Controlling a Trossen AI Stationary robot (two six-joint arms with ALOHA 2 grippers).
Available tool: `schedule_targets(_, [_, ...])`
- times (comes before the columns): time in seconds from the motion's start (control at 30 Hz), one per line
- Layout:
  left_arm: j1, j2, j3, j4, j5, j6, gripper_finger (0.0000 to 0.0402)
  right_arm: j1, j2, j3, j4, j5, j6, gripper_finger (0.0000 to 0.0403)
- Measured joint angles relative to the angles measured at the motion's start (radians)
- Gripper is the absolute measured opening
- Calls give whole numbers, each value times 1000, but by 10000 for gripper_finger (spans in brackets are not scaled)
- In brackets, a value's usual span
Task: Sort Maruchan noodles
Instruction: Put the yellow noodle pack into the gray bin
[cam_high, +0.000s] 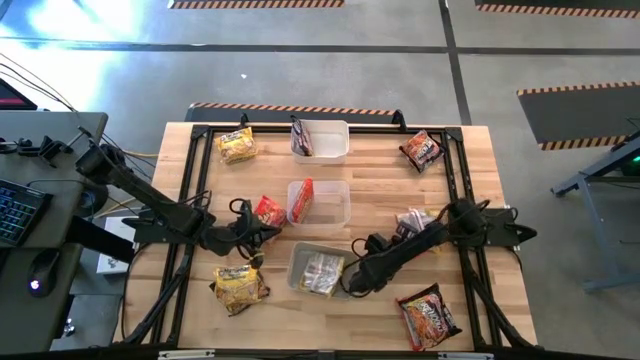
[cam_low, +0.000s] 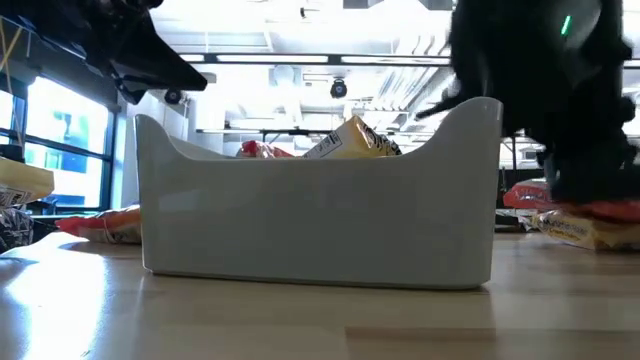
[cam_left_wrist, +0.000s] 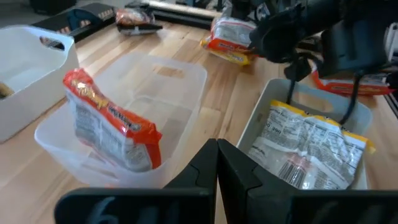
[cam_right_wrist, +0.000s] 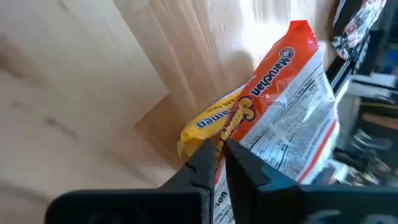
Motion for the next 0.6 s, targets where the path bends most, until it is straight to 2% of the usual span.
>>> schedule_targets(0.33, [115, 0, 0, 121, 180, 138, 0, 77, -294, 0, 15, 133, 15, 1])
schedule_targets(0.5, [163, 0, 0, 127, 205, 213, 0, 95, -407, -1, 11, 166, 76, 5])
schedule_targets(0.6, [197, 0, -31, 195, 231, 257, 0, 107, -444, -1, 26, 175, 95, 18])
